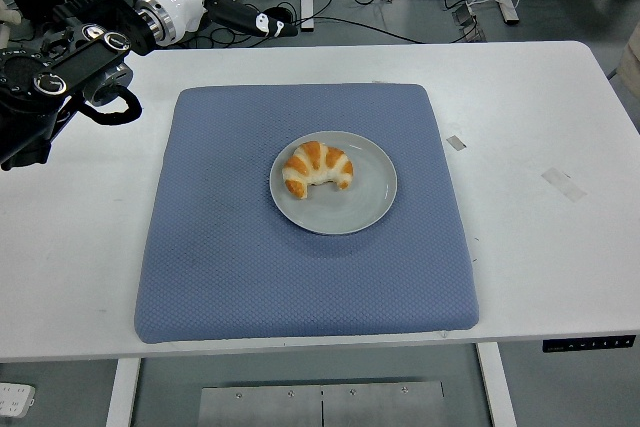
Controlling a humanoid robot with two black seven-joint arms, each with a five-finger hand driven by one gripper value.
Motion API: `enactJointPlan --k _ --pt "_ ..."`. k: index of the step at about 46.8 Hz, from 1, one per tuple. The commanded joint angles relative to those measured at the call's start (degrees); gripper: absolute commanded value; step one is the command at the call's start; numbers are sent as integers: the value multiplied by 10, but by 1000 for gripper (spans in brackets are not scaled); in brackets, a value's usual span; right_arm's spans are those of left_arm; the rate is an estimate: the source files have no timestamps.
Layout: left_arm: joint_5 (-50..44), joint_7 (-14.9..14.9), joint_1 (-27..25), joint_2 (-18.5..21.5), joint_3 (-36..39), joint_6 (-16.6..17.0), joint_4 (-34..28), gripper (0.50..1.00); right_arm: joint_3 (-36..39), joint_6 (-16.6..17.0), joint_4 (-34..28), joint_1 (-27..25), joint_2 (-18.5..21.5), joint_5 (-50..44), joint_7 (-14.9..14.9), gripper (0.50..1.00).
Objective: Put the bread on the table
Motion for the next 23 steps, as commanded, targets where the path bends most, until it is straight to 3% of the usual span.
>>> enactJointPlan --k 1,23 --pt "7 -1 -11 -5 12 -2 0 969 1 0 0 0 0 0 0 1000" --pt "52 -1 -38 -9 73 -2 -26 966 0 0 1 0 0 0 0 1000"
